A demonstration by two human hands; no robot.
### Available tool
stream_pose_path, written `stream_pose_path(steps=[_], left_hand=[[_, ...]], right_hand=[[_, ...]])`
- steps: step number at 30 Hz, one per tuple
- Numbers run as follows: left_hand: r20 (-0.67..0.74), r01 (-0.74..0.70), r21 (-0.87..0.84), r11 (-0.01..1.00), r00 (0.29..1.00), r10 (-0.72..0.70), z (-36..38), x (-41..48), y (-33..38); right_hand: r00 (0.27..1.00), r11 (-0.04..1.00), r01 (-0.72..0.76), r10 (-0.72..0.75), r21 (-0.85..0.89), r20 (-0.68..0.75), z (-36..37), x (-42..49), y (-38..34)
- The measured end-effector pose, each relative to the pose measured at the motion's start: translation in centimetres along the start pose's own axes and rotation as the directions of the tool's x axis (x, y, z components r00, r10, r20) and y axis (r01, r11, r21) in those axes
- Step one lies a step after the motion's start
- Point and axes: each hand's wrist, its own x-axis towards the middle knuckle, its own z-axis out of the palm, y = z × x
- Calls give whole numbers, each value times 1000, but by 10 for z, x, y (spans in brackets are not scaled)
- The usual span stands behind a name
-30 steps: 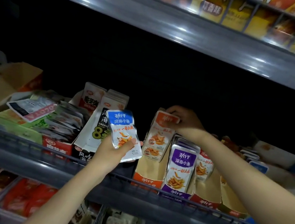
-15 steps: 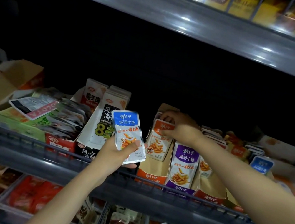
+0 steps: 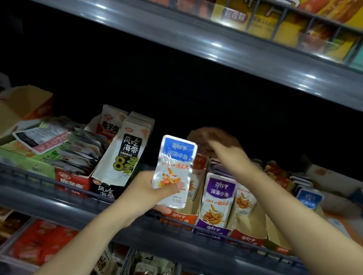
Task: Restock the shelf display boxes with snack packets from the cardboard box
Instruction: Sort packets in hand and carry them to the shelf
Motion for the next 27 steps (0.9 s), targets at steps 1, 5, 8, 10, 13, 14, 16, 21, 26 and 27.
stream_pose_path(steps=[1, 5, 8, 10, 13, 14, 16, 21, 26, 27], left_hand=[[21, -3, 21, 1000, 1000, 2, 7, -1, 2], [83, 2, 6, 1000, 997, -2, 42, 0, 8], [102, 30, -86, 996, 995, -21, 73, 2, 12], [126, 19, -109, 994, 992, -5, 95, 5, 12], [189, 23, -138, 990, 982, 3, 135, 8, 12], [209, 33, -147, 989, 978, -2, 149, 10, 11], [234, 37, -138, 990, 972, -3, 177, 14, 10], [249, -11, -28, 1000, 968, 17, 229, 26, 3], [239, -162, 329, 930, 967, 84, 253, 37, -12], [239, -171, 375, 911, 967, 83, 256, 39, -15]], right_hand=[[998, 994, -42, 37, 98, 46, -5, -7, -4], [980, 982, -90, 57, 166, 193, -33, -36, -1], [990, 960, -134, 119, 245, 74, -63, -56, 5], [986, 939, -164, 169, 301, 10, -87, -70, 11], [979, 939, -176, 199, 295, -49, -125, -94, 22], [977, 942, -174, 202, 288, -70, -136, -102, 25], [969, 949, -180, 217, 261, -122, -160, -116, 32], [918, 952, -203, 266, 227, -293, -218, -135, 57], [889, 978, -171, 205, 117, -409, -251, -141, 83], [892, 983, -163, 181, 79, -413, -253, -140, 90]])
